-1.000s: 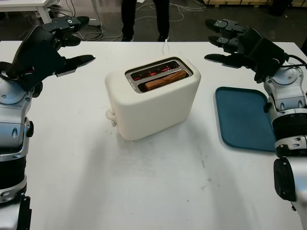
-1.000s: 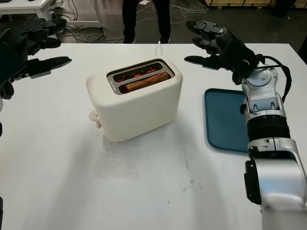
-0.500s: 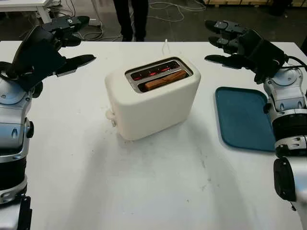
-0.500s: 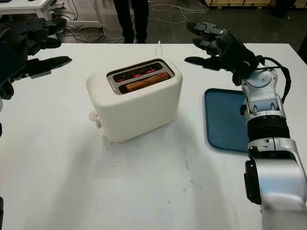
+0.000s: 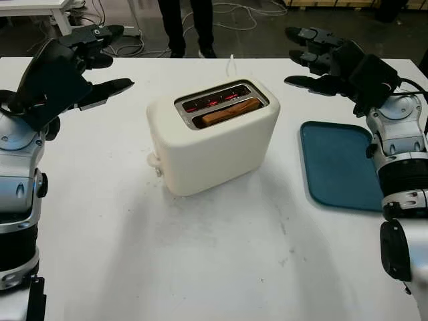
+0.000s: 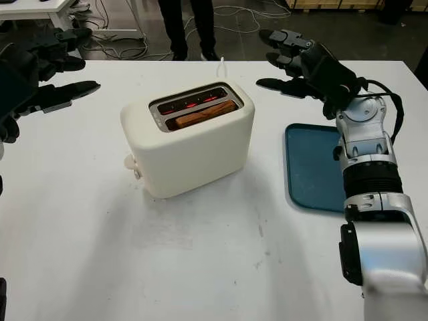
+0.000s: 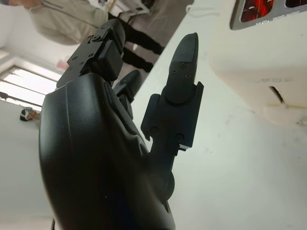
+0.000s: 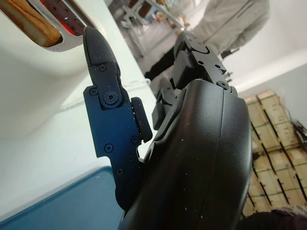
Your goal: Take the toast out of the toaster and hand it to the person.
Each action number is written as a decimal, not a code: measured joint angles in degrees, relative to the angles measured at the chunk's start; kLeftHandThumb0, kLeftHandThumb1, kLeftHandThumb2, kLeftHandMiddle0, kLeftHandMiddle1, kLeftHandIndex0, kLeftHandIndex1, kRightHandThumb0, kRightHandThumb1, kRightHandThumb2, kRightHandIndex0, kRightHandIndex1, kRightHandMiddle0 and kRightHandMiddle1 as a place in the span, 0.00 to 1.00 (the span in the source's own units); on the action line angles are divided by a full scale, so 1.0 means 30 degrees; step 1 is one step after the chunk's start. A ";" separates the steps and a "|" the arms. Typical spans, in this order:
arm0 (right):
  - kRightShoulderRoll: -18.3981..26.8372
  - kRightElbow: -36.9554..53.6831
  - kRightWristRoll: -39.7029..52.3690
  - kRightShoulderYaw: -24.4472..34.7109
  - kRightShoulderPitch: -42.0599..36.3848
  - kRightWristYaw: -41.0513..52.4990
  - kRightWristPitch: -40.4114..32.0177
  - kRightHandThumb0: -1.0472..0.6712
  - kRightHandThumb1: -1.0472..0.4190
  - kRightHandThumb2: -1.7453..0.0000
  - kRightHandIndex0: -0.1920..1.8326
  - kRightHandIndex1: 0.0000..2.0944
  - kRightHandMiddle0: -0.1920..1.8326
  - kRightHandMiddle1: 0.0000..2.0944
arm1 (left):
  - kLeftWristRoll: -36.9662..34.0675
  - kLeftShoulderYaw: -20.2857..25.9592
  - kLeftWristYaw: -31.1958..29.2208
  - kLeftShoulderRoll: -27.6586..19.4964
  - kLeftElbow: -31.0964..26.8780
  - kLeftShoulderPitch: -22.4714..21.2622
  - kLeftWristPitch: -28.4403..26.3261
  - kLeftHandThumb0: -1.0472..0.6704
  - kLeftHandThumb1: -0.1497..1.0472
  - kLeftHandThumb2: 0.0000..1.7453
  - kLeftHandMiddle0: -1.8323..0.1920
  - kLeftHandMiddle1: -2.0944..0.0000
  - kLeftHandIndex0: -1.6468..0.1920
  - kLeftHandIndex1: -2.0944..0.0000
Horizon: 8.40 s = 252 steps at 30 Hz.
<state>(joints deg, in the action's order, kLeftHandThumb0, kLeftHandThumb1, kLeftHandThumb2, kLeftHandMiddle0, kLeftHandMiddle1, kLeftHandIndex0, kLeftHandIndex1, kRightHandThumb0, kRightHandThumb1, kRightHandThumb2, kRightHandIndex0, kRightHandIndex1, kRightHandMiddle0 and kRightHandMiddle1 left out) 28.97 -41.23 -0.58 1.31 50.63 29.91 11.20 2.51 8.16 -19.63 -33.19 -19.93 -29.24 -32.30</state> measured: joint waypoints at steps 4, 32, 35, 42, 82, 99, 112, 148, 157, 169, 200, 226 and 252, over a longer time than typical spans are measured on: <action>0.0000 0.0006 0.0024 0.0001 -0.0116 0.0006 0.0003 0.28 0.09 0.97 0.23 0.01 0.22 0.00 | 0.0058 -0.0025 0.0008 -0.0060 0.0000 0.0000 0.0011 0.39 0.89 0.11 0.90 0.57 0.70 0.98; 0.0001 0.0005 0.0132 0.0048 -0.0143 0.0200 0.0002 0.26 0.09 0.98 0.23 0.01 0.22 0.00 | 0.0089 -0.0129 -0.0018 -0.0281 -0.0001 -0.0006 0.0011 0.41 0.89 0.11 0.91 0.58 0.71 0.97; 0.0001 0.0005 0.0132 0.0048 -0.0143 0.0200 0.0002 0.25 0.09 0.98 0.23 0.01 0.22 0.00 | 0.0076 -0.0130 -0.0018 -0.0278 -0.0002 -0.0006 -0.0004 0.41 0.89 0.10 0.91 0.58 0.71 0.98; 0.0001 0.0006 0.0127 0.0048 -0.0143 0.0205 0.0002 0.25 0.09 0.98 0.23 0.01 0.22 0.00 | 0.0033 -0.0126 -0.0016 -0.0268 -0.0003 -0.0006 -0.0028 0.40 0.89 0.10 0.91 0.58 0.71 0.97; 0.0001 0.0370 0.0115 0.0027 -0.0149 0.0203 -0.0008 0.24 0.09 0.97 0.22 0.00 0.21 0.00 | 0.0048 -0.0197 0.0100 -0.0217 0.0163 -0.0042 -0.0026 0.42 0.89 0.10 0.91 0.57 0.72 0.96; 0.0000 0.0367 0.0091 -0.0017 -0.0148 0.0195 -0.0007 0.26 0.09 0.97 0.22 0.00 0.21 0.00 | 0.0025 -0.0208 0.0094 -0.0275 0.0160 -0.0069 -0.0081 0.41 0.89 0.11 0.91 0.58 0.72 0.96; 0.0000 0.0365 0.0171 -0.0010 -0.0148 0.0338 -0.0008 0.27 0.09 0.98 0.23 0.00 0.21 0.00 | 0.0207 -0.0225 0.0093 -0.0293 0.0160 -0.0068 -0.0031 0.41 0.89 0.10 0.91 0.57 0.72 0.95; 0.0000 0.0508 0.0065 -0.0030 -0.0154 0.0312 -0.0048 0.26 0.09 0.97 0.23 0.01 0.22 0.00 | -0.0831 0.0155 -0.0104 -0.0266 0.0691 -0.0067 0.0156 0.48 0.81 0.03 0.91 0.58 0.74 0.93; 0.0000 0.0717 0.0064 -0.0028 -0.0161 0.0312 -0.0326 0.26 0.09 0.98 0.23 0.01 0.22 0.00 | -0.0828 0.0160 -0.0097 -0.0265 0.0691 -0.0064 0.0386 0.48 0.86 0.03 0.91 0.58 0.75 0.92; 0.0000 0.0702 0.0101 -0.0017 -0.0161 0.0329 -0.0322 0.27 0.09 0.98 0.22 0.00 0.21 0.00 | -0.0898 0.0167 0.0003 -0.0206 0.0696 -0.0064 0.0475 0.49 0.88 0.03 0.91 0.58 0.76 0.91; 0.0000 0.0615 0.0092 -0.0021 -0.0160 0.0329 -0.0322 0.27 0.09 0.98 0.22 0.00 0.21 0.00 | -0.0906 0.0177 0.0033 -0.0156 0.0840 -0.0064 0.0677 0.49 0.89 0.03 0.91 0.58 0.79 0.87; -0.0001 0.0626 0.0126 -0.0018 -0.0161 0.0334 -0.0329 0.27 0.09 0.98 0.22 0.00 0.21 0.00 | -0.0897 0.0223 0.0114 0.0005 0.0835 -0.0050 0.0671 0.49 0.89 0.03 0.91 0.59 0.81 0.82; -0.0006 0.0833 0.0173 -0.0018 -0.0284 0.0337 -0.0443 0.28 0.09 0.98 0.22 0.00 0.21 0.00 | -0.0909 0.0230 0.0342 0.0249 0.0434 -0.0050 0.0058 0.46 0.89 0.07 0.91 0.62 0.85 0.79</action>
<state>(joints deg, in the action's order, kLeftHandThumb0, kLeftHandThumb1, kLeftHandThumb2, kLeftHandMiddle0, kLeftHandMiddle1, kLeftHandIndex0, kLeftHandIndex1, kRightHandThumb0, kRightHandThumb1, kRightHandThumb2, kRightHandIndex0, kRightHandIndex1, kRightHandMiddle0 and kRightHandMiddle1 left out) 28.95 -38.73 -0.06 1.25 49.78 30.92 9.88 -0.22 8.85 -18.60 -32.44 -18.63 -29.38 -32.13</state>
